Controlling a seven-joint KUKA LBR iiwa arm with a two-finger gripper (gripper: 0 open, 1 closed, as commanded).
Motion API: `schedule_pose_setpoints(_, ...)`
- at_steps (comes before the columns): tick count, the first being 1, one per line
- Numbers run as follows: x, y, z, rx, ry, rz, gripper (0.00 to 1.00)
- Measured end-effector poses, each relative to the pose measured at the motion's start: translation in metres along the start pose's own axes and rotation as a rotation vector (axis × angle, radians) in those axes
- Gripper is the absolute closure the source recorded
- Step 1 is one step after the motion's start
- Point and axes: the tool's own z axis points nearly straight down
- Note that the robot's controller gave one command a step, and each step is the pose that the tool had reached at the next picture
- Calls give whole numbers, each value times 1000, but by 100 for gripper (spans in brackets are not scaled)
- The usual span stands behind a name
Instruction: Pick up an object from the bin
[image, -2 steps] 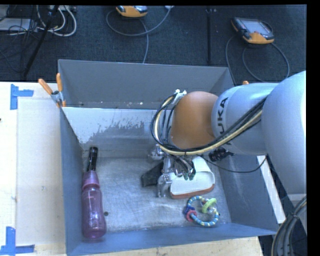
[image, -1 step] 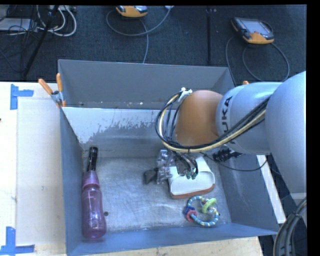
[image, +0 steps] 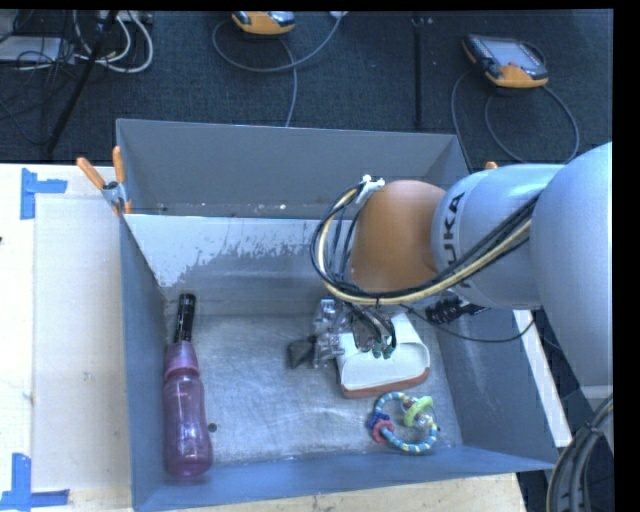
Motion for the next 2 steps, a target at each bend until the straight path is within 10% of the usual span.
schedule_pose_setpoints(2, 2, 0, -6, 3, 8, 0, 100)
